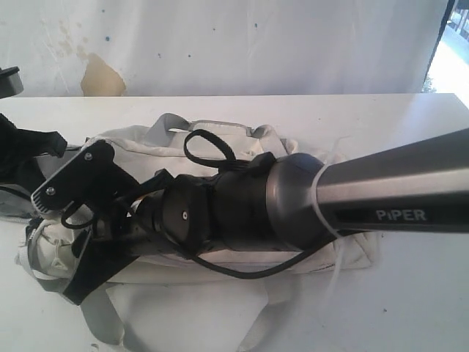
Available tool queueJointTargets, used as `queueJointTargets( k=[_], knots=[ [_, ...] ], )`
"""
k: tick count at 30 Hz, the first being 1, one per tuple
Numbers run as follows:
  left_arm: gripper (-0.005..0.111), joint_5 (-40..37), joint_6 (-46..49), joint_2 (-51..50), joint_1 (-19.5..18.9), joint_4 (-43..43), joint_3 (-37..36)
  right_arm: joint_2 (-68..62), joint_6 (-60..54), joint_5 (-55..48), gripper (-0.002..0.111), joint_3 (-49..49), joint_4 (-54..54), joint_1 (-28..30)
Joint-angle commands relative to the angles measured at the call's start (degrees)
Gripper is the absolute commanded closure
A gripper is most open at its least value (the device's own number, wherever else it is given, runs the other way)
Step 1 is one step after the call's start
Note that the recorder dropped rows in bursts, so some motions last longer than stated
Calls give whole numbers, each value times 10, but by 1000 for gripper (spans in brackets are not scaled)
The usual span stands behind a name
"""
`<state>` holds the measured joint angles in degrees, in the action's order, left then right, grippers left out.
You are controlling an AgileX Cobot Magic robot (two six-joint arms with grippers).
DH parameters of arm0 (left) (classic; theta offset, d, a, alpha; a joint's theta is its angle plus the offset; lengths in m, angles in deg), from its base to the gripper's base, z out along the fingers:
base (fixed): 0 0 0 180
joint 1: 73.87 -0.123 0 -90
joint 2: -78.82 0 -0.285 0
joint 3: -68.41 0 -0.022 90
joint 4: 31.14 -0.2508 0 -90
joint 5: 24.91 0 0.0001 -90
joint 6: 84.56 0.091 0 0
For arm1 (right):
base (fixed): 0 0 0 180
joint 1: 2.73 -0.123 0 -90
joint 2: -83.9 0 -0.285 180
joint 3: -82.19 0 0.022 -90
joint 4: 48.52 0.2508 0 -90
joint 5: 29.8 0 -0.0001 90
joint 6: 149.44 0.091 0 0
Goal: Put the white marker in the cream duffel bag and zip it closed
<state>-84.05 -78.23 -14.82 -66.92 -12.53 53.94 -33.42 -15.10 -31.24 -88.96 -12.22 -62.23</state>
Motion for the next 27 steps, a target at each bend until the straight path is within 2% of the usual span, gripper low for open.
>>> queueJointTargets(
  k=[1,3,6,18,23,27],
  knots=[
    [107,10,-4,5,0,6,0,0,-7,31,73,-2,1,-5],
    [107,10,-2,5,0,-1,0,0,-7,26,90,-2,1,-5],
    [107,10,-2,5,0,-7,0,0,-7,14,108,-2,1,-5],
    [107,15,-4,5,0,10,0,0,-6,18,108,-2,1,-5],
    [107,15,-4,5,0,-15,13,0,-6,-27,108,-2,1,-5],
    [107,-7,-12,5,-26,-18,36,2,-6,-28,108,-2,1,-5]
  ],
)
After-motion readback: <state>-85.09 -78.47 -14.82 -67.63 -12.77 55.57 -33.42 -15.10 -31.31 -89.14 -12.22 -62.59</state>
